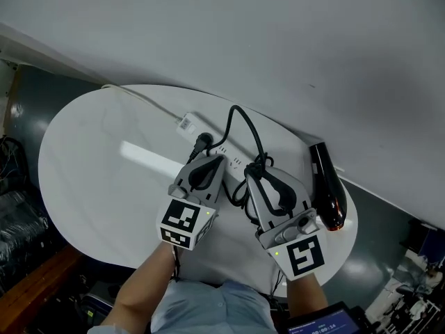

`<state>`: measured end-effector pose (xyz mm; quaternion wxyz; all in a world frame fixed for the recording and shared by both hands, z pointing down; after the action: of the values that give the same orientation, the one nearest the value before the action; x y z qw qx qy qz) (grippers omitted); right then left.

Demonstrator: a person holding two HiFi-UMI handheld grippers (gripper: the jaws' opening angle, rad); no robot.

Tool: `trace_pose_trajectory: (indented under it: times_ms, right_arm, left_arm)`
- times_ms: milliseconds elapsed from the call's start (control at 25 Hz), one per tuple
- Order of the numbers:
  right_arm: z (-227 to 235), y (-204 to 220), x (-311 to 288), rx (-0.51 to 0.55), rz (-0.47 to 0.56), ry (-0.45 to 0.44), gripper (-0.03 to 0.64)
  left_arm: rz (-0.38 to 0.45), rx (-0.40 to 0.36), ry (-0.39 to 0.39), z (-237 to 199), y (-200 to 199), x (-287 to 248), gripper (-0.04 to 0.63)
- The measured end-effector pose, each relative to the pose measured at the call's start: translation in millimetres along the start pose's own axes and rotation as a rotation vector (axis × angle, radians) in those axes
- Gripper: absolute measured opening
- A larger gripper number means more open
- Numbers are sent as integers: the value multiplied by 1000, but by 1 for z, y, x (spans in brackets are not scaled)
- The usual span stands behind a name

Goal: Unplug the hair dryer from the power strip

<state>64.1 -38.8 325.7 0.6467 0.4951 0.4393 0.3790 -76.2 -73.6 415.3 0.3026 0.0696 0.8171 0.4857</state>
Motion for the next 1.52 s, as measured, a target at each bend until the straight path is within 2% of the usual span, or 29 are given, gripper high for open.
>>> trace_pose_trajectory:
  times_ms: [120,240,400,440,480,520,680,1000,1080,1200,1360,1520]
  right_arm:
    - [10,4,16,21,-29,24,46]
    - [20,19,38,74,-133,52,48]
    - [25,40,64,-2,-311,129,56]
    - [26,43,69,-35,-347,137,98]
    - [26,45,74,-61,-367,142,175]
    - [27,44,78,-72,-369,149,201]
    - [26,32,100,-49,-304,168,201]
    - [4,-30,146,-32,-124,97,196]
    - [-10,-52,157,-28,-53,86,154]
    - [-31,-83,163,18,60,90,33]
    - [-51,-104,161,107,136,114,9]
    - [-59,-116,160,141,186,132,3]
  left_arm:
    - [24,-23,-4,12,-6,7,-3]
    - [55,-44,-15,29,-12,18,-3]
    - [88,-51,-32,54,-23,42,-3]
    - [96,-51,-40,59,-26,49,-3]
    - [108,-53,-49,64,-30,55,-3]
    - [126,-58,-59,67,-34,61,-3]
    - [193,-86,-91,96,-45,84,-3]
    - [366,-162,-172,168,-78,141,-3]
    - [420,-205,-194,181,-92,162,-3]
    - [502,-305,-222,194,-117,190,-3]
    - [550,-424,-247,204,-139,205,-3]
    - [572,-460,-246,203,-147,207,-3]
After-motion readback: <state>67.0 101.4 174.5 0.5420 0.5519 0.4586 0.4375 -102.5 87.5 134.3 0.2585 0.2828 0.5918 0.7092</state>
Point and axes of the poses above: the fingertips, and each gripper's own axes: x backward along the fingers, z to its right, y out of its underside, the point moved 8 cm from there along x, backward along the fingers, and after that the axes turned 12 degrees about y, right-handed, at the moved point
